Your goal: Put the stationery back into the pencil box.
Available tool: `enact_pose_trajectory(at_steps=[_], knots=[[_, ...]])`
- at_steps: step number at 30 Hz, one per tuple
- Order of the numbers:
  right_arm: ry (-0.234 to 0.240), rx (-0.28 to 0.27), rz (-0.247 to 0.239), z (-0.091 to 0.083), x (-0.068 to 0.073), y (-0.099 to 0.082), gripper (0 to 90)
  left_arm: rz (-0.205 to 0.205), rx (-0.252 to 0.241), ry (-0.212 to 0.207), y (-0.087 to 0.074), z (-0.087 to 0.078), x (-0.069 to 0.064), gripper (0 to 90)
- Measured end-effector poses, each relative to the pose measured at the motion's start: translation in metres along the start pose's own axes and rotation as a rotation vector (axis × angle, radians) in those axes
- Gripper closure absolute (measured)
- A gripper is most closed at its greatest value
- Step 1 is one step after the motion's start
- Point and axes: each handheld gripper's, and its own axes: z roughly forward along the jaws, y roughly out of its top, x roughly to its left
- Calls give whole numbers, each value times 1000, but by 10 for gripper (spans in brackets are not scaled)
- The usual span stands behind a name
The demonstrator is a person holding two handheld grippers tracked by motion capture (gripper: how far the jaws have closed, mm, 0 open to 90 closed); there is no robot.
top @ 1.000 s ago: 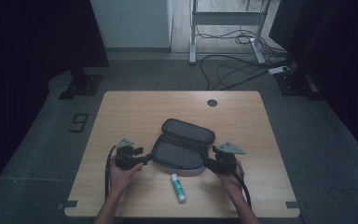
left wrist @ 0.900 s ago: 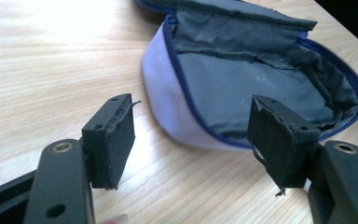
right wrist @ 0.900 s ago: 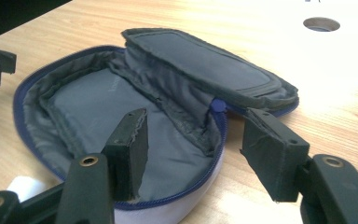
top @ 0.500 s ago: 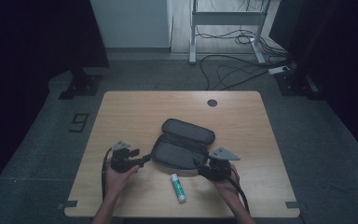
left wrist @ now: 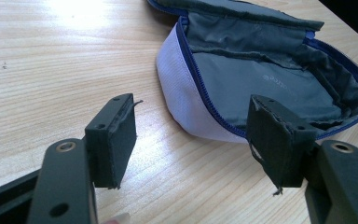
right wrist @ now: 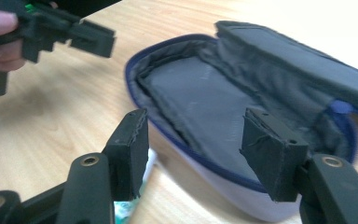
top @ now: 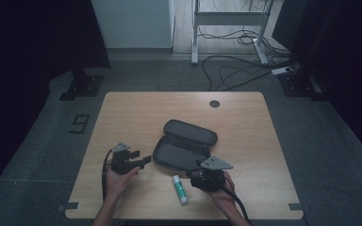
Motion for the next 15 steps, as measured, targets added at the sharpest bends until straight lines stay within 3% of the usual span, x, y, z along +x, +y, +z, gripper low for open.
enact_pose_trajectory(at_steps=[15], knots=[[75,48,-44,10,31,-7,410,2,8,-3,1,-1,2,331]])
